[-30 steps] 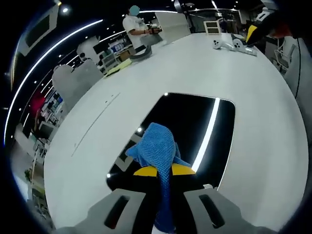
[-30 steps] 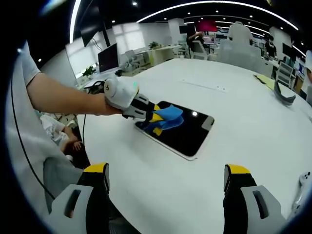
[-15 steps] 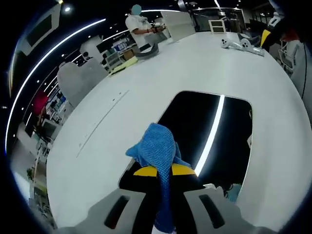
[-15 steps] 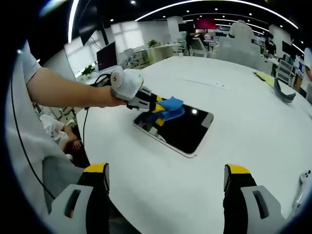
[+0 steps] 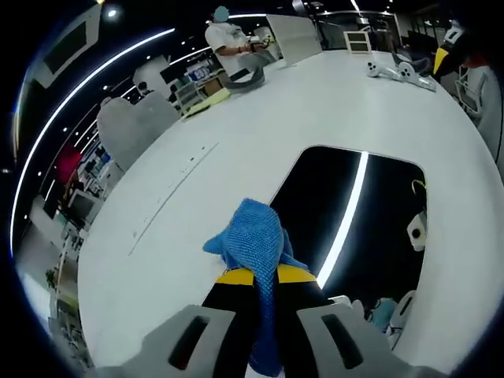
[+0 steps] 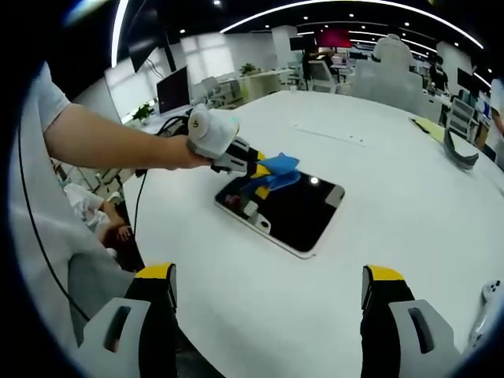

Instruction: Wipe the mirror surface with the cleaning cloth until all visible marks leave the cleaned area.

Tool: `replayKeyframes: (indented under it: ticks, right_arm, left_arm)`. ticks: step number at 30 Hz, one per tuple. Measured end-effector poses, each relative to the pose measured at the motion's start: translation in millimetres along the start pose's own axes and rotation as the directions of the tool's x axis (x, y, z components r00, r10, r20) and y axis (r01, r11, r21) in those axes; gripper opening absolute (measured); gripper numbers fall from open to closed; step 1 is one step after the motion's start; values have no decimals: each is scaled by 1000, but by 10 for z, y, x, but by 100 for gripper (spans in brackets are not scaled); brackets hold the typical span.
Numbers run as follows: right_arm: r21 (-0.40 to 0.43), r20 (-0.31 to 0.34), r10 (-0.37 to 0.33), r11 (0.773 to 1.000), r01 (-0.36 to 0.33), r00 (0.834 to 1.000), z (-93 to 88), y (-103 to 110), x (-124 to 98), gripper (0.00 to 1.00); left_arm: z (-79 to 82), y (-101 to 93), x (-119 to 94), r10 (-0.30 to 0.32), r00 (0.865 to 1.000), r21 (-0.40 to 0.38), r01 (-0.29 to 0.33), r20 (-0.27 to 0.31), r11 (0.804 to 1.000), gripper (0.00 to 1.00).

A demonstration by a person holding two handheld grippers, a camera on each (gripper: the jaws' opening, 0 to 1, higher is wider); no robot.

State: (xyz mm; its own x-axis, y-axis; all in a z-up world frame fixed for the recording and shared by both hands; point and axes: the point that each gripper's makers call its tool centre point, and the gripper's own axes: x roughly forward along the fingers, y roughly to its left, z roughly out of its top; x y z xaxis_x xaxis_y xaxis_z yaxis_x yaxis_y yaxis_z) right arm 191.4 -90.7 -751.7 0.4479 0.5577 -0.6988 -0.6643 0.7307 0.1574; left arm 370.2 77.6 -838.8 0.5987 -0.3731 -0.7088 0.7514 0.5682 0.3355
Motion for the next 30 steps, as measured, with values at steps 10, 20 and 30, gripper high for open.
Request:
replayKeyframes:
  ticks: [10,20,30]
  right_arm:
    - [-4,-7,-4,1000,4,1000,-7,-40,-13,98]
    - [-15,-12,4,1000,-5,1000,18,-22,2,97]
    - [-12,-8,1,1000,-2,1000,20,-32,-9,97]
  left_arm:
    - [-1,71,31,13,1000,-25,-13,-5,1000,5]
    - [-5,87,41,13,1000,-51,-14,-16,999,5]
    - [-5,87,41,11,1000,-48,-12,-16,999,5]
